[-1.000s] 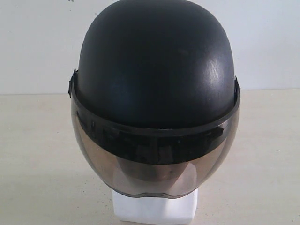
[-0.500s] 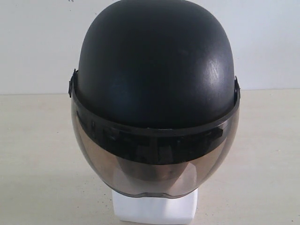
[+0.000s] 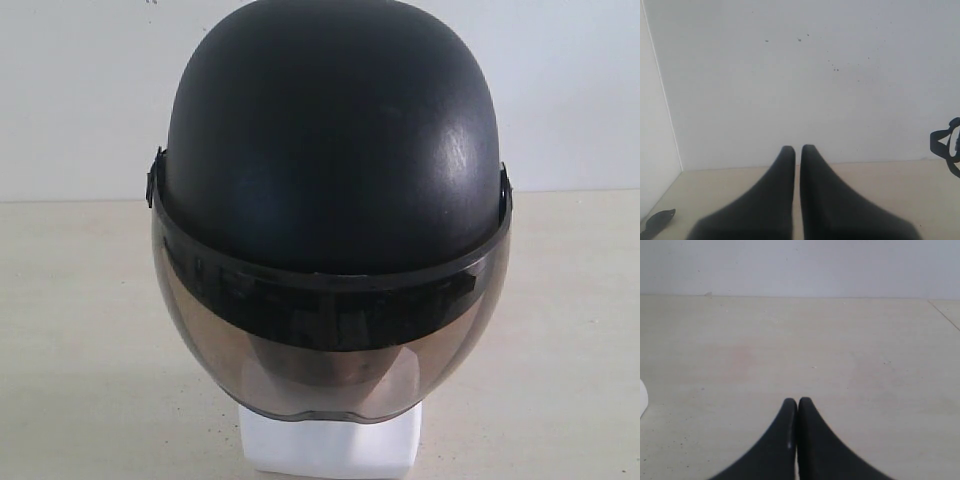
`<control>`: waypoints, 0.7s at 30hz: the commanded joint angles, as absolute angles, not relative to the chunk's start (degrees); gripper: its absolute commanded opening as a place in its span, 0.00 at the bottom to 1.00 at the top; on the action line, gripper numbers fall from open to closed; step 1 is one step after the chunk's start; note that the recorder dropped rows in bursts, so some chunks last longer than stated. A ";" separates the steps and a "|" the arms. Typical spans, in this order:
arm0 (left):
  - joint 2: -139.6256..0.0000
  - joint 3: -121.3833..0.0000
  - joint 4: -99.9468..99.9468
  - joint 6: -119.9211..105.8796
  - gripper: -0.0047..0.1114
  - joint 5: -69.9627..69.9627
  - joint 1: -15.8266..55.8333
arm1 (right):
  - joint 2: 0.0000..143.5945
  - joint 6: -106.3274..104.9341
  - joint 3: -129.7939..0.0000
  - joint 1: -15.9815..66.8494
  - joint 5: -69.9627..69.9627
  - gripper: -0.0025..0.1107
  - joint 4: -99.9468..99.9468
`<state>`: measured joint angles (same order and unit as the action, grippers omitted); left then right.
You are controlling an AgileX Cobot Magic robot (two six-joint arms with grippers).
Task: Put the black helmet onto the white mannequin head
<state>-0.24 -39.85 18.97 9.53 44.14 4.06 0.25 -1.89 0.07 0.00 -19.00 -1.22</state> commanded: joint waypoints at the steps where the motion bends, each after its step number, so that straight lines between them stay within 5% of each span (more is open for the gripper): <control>1: 0.00 -37.84 13.81 12.04 0.08 39.68 0.61 | 0.00 -1.77 0.00 -0.06 -18.76 0.02 -0.71; 6: 0.00 -28.49 4.36 12.04 0.08 29.16 -4.94 | 0.00 -1.77 0.00 -0.06 -18.76 0.02 -0.71; 21: 0.00 0.00 2.80 5.58 0.08 1.48 -5.07 | 0.00 -1.66 0.00 -0.06 -18.76 0.02 -0.71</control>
<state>-0.17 -3.28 3.44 6.04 6.80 -4.88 0.25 -1.57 0.07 0.00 -19.00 -0.81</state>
